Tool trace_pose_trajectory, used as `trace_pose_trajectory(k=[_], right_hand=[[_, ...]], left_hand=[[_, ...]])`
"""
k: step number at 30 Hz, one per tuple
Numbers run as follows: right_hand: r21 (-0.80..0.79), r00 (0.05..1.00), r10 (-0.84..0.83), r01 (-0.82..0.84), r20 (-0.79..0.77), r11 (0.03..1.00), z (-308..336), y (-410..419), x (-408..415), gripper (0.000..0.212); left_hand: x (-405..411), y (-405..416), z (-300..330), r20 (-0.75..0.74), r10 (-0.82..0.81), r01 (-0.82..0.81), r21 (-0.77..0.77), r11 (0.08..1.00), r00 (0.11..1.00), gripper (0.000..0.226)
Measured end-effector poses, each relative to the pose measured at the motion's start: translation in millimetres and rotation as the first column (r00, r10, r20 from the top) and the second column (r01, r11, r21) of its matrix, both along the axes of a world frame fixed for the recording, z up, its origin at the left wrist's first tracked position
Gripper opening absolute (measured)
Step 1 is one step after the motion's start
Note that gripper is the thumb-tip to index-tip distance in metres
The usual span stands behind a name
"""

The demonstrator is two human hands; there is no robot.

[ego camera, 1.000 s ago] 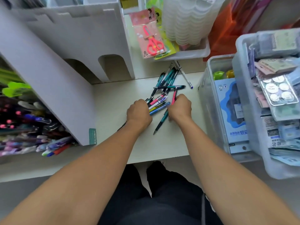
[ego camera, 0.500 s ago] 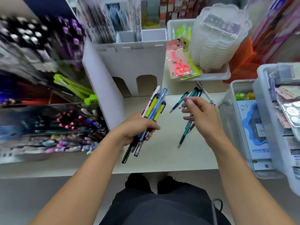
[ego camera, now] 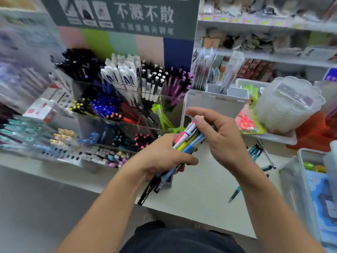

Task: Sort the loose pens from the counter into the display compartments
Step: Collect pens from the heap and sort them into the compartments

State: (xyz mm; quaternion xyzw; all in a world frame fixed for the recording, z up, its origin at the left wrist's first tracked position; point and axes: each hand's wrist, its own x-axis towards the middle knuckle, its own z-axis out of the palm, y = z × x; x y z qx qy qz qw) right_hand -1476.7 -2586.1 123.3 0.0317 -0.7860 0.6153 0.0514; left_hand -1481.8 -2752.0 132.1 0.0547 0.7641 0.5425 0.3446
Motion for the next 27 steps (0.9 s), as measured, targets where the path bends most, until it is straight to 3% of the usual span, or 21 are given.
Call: trace_pose_trajectory(k=[6,8,11,16,19,24,27], right_hand=[[-0.100,0.998,-0.066,0.065,-0.012,0.993,17,-39,-17,0.018],[-0.084,0.999,-0.004,0.008,0.041,0.996,20,-55,-26,0.022],[-0.126,0.987,0.057,-0.038,0.149,0.991,27,-76,-37,0.011],[-0.188,0.980,0.095,-0.062,0.174,0.980,34,-98,-52,0.012],[-0.281,0.989,0.015,0.026,0.144,0.959,39,-102,-64,0.013],[-0.352,0.993,-0.084,0.051,-0.080,0.934,56,-94,-78,0.010],[-0.280,0.971,-0.118,0.057,-0.206,0.958,58,-88,-75,0.009]], left_hand=[[1,-41,-11,-0.332,0.196,-0.260,-0.162,0.952,0.923,0.021],[-1,-55,-13,-0.381,0.223,-0.306,-0.172,0.936,0.897,0.022],[-2,-73,-13,-0.413,0.231,-0.323,-0.168,0.932,0.881,0.021],[-7,-95,-12,-0.208,0.333,-0.327,0.064,0.943,0.920,0.022],[-9,-111,-19,-0.085,0.370,-0.360,0.112,0.926,0.925,0.025],[-13,-128,-32,0.023,0.511,-0.506,0.189,0.842,0.859,0.020],[-18,-132,-37,0.065,0.586,-0.580,0.261,0.771,0.808,0.022]])
